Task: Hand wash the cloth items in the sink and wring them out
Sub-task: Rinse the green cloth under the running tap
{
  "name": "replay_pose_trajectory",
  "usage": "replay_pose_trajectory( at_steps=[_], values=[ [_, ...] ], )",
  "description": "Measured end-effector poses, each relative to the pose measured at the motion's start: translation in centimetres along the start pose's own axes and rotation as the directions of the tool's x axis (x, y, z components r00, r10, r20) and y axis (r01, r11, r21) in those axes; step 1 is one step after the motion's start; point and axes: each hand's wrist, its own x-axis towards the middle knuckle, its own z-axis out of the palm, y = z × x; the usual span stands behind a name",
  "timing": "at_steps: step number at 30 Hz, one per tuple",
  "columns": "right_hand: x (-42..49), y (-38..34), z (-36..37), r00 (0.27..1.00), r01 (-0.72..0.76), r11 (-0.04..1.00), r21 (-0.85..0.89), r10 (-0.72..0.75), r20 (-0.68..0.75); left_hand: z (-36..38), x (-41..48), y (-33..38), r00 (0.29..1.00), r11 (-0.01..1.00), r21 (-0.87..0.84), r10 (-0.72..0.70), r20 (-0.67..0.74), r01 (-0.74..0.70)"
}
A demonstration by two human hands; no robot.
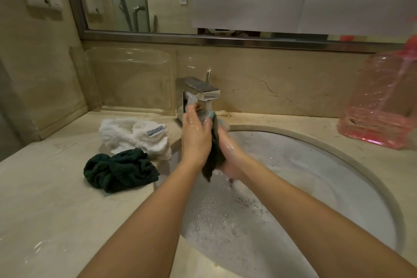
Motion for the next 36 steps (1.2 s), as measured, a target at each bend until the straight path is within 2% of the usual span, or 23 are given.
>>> replay_pose_trajectory(
  at_steps=[2, 5, 8, 9, 12, 14, 16, 18, 20, 22, 24, 25, 27, 28, 30, 32, 33, 34, 36],
  values=[
    [-0.6, 0.2, 0.7, 0.997, -0.058, 0.998, 0.011, 0.057, 0.058, 0.1, 0.1, 0.0, 0.999, 0.999, 0.032, 0.030, -0.035, -0.028],
    [0.5, 0.4, 1.3, 0.999, 0.030, 0.999, -0.015, -0.031, -0.042, 0.1, 0.0, -0.1, 0.998, 0.997, 0.082, 0.007, -0.064, -0.002],
    [0.8, 0.1, 1.7, 0.984, 0.128, 0.991, -0.022, -0.130, -0.121, 0.1, 0.0, -0.3, 1.000, 0.929, 0.369, 0.007, 0.001, -0.007],
    [0.8, -0.1, 1.6, 0.979, 0.157, 0.988, -0.004, -0.156, -0.133, 0.1, 0.1, -0.3, 0.999, 0.919, 0.394, 0.011, 0.035, -0.024],
    [0.9, -0.7, 0.8, 0.924, 0.297, 0.954, -0.046, -0.299, -0.239, 0.3, -0.1, 0.1, 0.990, 0.985, 0.168, -0.001, 0.144, -0.024],
    [0.9, -0.9, 0.5, 0.844, 0.410, 0.888, -0.210, -0.456, -0.283, 0.4, -0.2, 0.7, 0.984, 0.997, 0.064, -0.060, 0.170, 0.049],
    [0.5, -1.3, 0.5, 0.764, 0.477, 0.780, -0.405, -0.596, -0.248, 0.5, 0.2, 1.4, 0.968, 0.982, -0.028, -0.176, 0.181, 0.184],
    [0.1, -1.8, 0.1, 0.713, 0.494, 0.643, -0.585, -0.684, -0.150, 0.4, 0.5, 1.9, 0.890, 0.886, -0.176, -0.381, 0.249, 0.429],
    [-0.1, -1.9, -0.5, 0.695, 0.512, 0.532, -0.674, -0.718, -0.040, 0.1, 0.3, 2.2, 0.764, 0.742, -0.225, -0.548, 0.341, 0.632],
    [0.1, -1.4, -0.8, 0.702, 0.508, 0.499, -0.703, -0.712, 0.002, 0.2, 0.2, 2.0, 0.747, 0.720, -0.233, -0.564, 0.352, 0.653],
    [0.3, -1.0, -1.0, 0.753, 0.474, 0.589, -0.654, -0.657, -0.045, 0.2, 0.2, 1.8, 0.799, 0.751, -0.284, -0.519, 0.304, 0.596],
    [0.4, -0.9, -1.2, 0.810, 0.437, 0.681, -0.588, -0.582, -0.072, 0.1, 0.3, 1.7, 0.825, 0.760, -0.324, -0.493, 0.278, 0.563],
    [0.4, -0.2, -1.6, 0.950, 0.237, 0.860, -0.452, -0.303, -0.079, -0.1, 0.5, 1.1, 0.865, 0.765, -0.403, -0.437, 0.248, 0.502],
    [0.2, 0.1, -1.8, 0.990, 0.100, 0.908, -0.407, -0.130, -0.046, -0.2, 0.6, 0.7, 0.878, 0.768, -0.426, -0.414, 0.241, 0.479],
    [0.1, 0.4, -2.0, 0.987, -0.130, 0.966, -0.222, 0.148, 0.065, -0.4, 0.6, 0.3, 0.883, 0.775, -0.423, -0.401, 0.244, 0.469],
    [0.6, 0.2, -2.3, 0.973, -0.198, 0.980, 0.000, 0.196, 0.125, -0.4, 0.5, 0.3, 0.884, 0.784, -0.412, -0.382, 0.270, 0.464],
    [0.9, -0.1, -2.6, 0.976, -0.195, 0.980, 0.051, 0.188, 0.114, -0.3, 0.4, 0.2, 0.888, 0.792, -0.408, -0.363, 0.282, 0.453],
    [0.9, -0.3, -2.8, 0.975, -0.206, 0.977, 0.056, 0.200, 0.098, -0.4, 0.3, 0.3, 0.896, 0.813, -0.393, -0.334, 0.292, 0.430],
    [0.9, -0.2, -3.3, 0.958, -0.270, 0.961, -0.059, 0.275, 0.083, -0.3, 0.1, 0.2, 0.916, 0.856, -0.362, -0.269, 0.299, 0.369]
  ],
)
